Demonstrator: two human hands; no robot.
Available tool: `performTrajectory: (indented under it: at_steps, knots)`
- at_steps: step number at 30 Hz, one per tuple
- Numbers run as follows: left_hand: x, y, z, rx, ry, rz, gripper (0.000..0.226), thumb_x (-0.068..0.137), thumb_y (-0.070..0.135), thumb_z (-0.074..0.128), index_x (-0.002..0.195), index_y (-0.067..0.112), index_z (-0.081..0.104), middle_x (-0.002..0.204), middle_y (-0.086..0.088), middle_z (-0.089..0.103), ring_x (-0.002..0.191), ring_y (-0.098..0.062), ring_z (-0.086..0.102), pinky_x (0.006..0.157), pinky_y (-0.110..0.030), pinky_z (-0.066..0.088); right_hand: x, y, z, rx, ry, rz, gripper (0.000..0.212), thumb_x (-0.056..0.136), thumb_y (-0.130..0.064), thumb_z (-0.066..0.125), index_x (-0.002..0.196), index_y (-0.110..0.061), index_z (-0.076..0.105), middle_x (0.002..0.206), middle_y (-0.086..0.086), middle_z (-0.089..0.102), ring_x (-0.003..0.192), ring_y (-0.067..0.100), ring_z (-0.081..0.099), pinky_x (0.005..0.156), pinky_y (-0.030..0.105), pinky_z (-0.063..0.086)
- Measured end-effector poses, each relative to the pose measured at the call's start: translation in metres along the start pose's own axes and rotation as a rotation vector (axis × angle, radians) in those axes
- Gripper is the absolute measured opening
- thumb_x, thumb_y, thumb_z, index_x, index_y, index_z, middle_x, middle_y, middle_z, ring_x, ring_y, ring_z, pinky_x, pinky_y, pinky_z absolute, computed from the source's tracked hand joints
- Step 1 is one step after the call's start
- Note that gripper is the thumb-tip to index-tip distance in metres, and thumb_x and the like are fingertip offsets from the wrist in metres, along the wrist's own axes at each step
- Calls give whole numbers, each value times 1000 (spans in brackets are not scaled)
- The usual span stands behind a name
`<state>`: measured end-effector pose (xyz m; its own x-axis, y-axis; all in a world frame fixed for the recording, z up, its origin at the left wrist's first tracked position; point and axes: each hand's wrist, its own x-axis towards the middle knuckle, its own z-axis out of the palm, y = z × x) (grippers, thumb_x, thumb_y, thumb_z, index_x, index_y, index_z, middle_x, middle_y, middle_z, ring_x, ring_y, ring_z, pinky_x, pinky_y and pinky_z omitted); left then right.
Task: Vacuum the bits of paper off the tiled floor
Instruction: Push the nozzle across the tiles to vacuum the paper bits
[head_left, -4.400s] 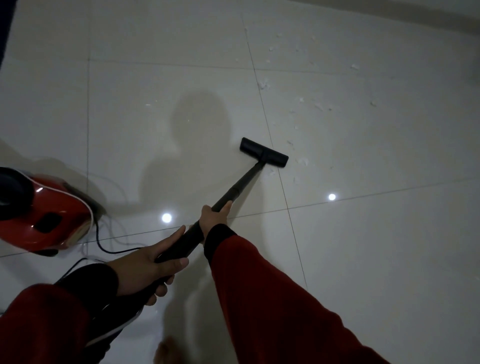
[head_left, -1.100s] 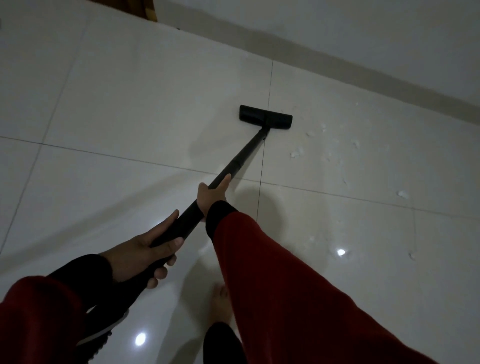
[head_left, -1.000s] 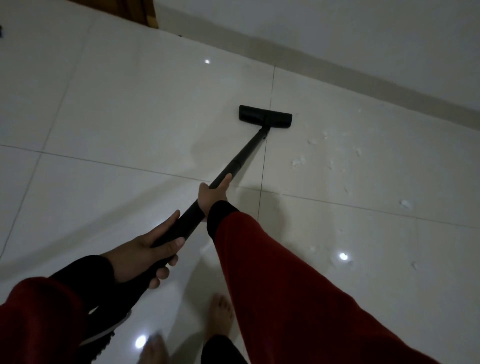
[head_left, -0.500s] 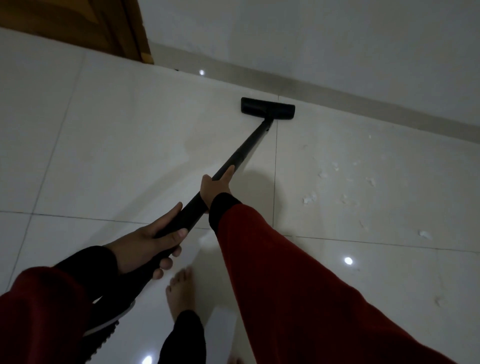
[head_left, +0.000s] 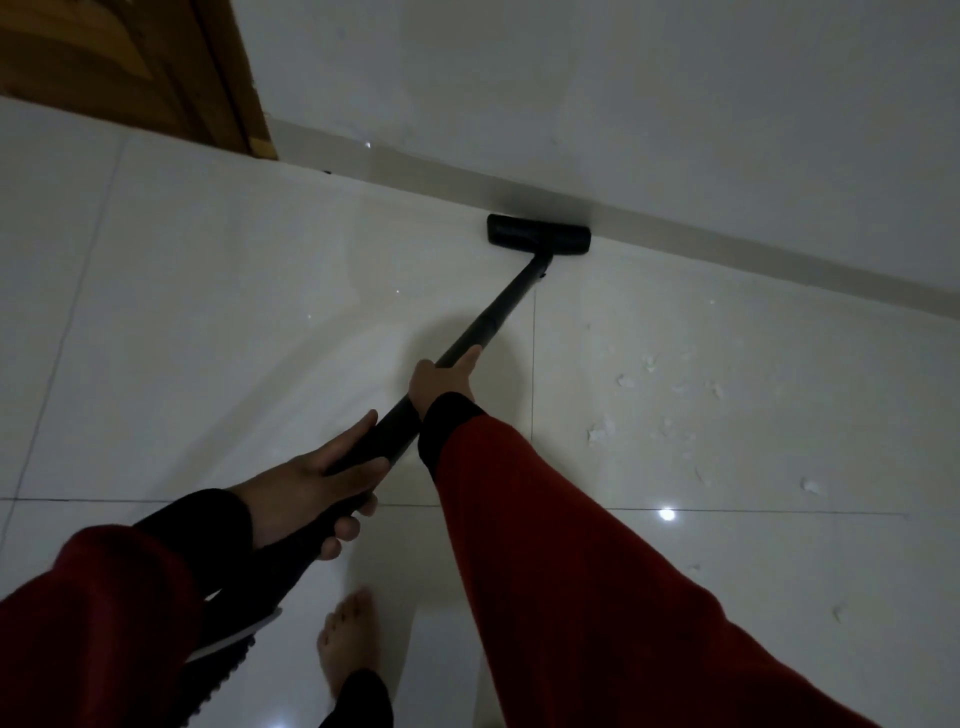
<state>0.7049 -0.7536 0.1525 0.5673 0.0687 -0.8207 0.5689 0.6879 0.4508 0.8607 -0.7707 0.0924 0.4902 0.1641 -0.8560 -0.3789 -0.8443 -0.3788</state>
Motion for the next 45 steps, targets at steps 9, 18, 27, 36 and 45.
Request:
performTrajectory:
  at_steps: [9,18,27,36,45]
  knots:
    - [9,-36,71,-39,-28,-19,62,90,28,58,138,52,29,80,-12,49,41,-11,47,37,-21,42,-1,50,-62,-461,-13,-33,59,99,-11,35,152,-10,9,162,13,4,119,39,53,102,45,46]
    - [-23,-97,140,48,11,-29,45,93,27,51,122,56,32,82,-12,51,42,-9,46,39,-20,42,-32,127,-106,-1111,-80,-181,34,101,-4,33,132,2,45,151,33,22,144,50,4,113,47,26]
    - [-69,-174,188,-19,17,-57,48,91,28,55,126,56,38,79,-10,49,43,-11,43,38,-20,39,-78,217,-125,-1115,-73,-143,35,100,-4,34,132,4,44,150,36,21,144,49,7,115,46,24]
    - [-110,-231,186,60,5,-89,54,92,27,53,134,53,33,78,-10,49,43,-10,43,38,-20,39,-124,290,-97,-848,-59,-89,40,102,-5,29,141,4,33,156,30,12,144,45,15,114,41,26]
    - [-152,-296,170,70,-15,-85,56,92,27,52,137,53,30,78,-9,49,42,-10,44,38,-20,40,-160,339,-71,-889,-35,-66,33,98,-2,38,130,3,47,141,22,44,140,54,16,112,56,24]
